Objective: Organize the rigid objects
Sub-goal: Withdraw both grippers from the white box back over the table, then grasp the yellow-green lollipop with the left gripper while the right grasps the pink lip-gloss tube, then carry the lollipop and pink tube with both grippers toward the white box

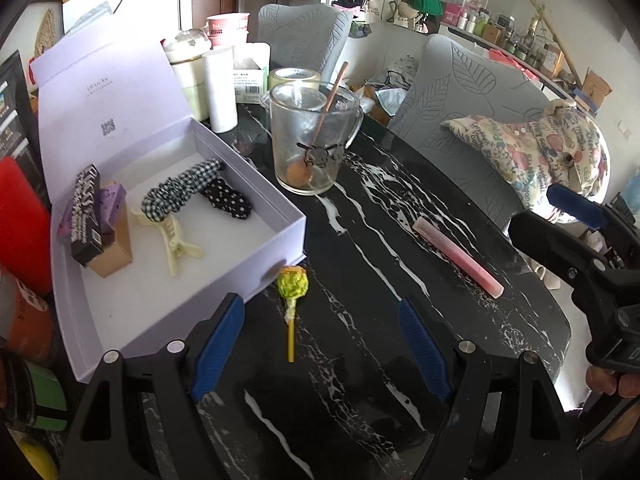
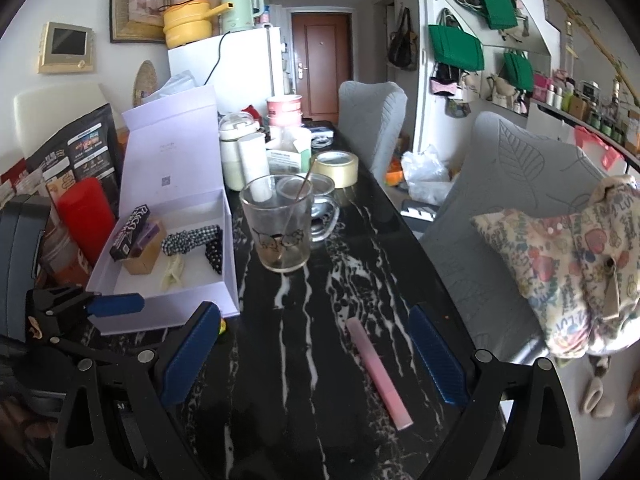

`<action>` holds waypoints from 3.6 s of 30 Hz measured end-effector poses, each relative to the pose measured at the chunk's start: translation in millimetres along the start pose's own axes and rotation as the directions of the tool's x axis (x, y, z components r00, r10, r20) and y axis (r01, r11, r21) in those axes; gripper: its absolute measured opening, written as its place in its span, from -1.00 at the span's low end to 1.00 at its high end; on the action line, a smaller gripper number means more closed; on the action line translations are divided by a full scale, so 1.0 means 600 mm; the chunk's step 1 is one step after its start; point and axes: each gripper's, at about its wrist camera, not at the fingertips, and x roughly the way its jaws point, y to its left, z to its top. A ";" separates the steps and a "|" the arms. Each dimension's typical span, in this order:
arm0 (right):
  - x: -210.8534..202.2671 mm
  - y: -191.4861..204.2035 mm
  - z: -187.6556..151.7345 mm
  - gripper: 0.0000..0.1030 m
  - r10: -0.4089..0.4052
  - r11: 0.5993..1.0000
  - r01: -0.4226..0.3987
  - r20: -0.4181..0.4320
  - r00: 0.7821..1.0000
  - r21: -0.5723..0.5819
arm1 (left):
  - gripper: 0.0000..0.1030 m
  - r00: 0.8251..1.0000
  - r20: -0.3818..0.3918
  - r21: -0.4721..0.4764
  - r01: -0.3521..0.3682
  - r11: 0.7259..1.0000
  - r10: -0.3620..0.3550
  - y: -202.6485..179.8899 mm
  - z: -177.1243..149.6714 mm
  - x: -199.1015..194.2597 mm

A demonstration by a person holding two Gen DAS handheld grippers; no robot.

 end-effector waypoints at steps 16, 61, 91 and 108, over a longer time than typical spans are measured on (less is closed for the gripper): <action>0.040 -0.035 -0.072 0.75 -0.008 0.999 0.012 -0.101 0.995 0.039 | 0.54 0.998 -0.029 -0.010 0.047 0.999 -0.048 0.011 -0.029 0.039; 0.150 -0.093 -0.101 -0.55 0.008 0.997 0.011 -0.253 0.967 0.074 | -0.45 0.990 0.044 -0.021 -0.130 0.991 0.131 0.008 -0.021 0.136; 0.046 -0.039 -0.184 -0.73 0.089 0.996 -0.082 -0.294 0.952 0.036 | -0.53 1.000 -0.012 0.054 0.000 0.999 0.001 0.013 -0.131 0.043; 0.059 -0.013 -0.177 -0.31 0.045 0.999 -0.039 -0.284 0.958 0.026 | -0.52 1.000 -0.004 0.087 -0.020 0.996 0.020 0.011 -0.118 0.054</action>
